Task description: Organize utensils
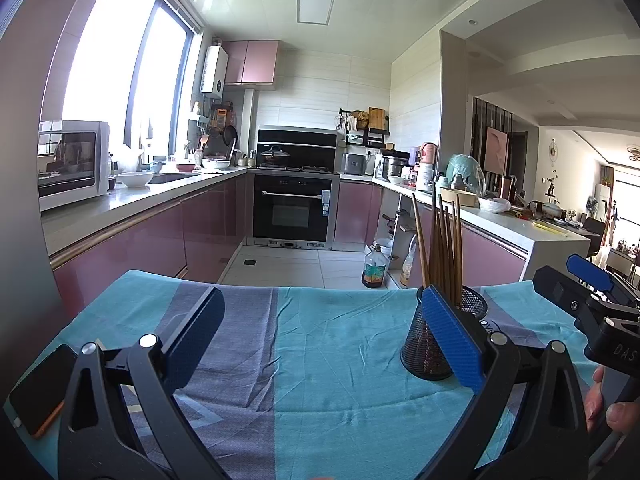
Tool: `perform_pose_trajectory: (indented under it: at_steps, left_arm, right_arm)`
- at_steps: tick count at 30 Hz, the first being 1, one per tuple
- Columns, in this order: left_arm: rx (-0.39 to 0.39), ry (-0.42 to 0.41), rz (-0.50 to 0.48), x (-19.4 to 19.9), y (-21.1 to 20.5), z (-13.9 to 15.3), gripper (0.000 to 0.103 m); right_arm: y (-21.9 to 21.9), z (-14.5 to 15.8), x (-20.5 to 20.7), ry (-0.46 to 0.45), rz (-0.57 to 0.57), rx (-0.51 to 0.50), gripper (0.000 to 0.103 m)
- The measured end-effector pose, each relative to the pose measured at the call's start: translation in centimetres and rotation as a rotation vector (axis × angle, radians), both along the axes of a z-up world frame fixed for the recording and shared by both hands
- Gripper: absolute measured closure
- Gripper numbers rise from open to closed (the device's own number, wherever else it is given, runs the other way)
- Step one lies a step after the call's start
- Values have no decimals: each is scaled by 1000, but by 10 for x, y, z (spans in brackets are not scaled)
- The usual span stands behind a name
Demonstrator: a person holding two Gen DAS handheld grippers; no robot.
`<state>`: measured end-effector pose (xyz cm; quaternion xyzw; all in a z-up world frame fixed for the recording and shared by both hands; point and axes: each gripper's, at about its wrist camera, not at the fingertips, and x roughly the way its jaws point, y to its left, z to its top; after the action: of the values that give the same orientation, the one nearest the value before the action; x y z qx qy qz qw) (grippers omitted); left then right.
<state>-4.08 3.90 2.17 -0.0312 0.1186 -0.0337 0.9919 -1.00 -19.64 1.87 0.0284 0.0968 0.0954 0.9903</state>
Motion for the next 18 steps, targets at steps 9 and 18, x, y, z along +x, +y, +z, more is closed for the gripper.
perform_pose_trajectory:
  at_steps: [9, 18]
  left_arm:
    - [0, 0, -1, -1, -1, 0, 6]
    - [2, 2, -2, 0, 0, 0, 6]
  right_arm:
    - [0, 0, 0, 1, -2, 1, 7]
    - [2, -1, -1, 0, -4, 3, 7]
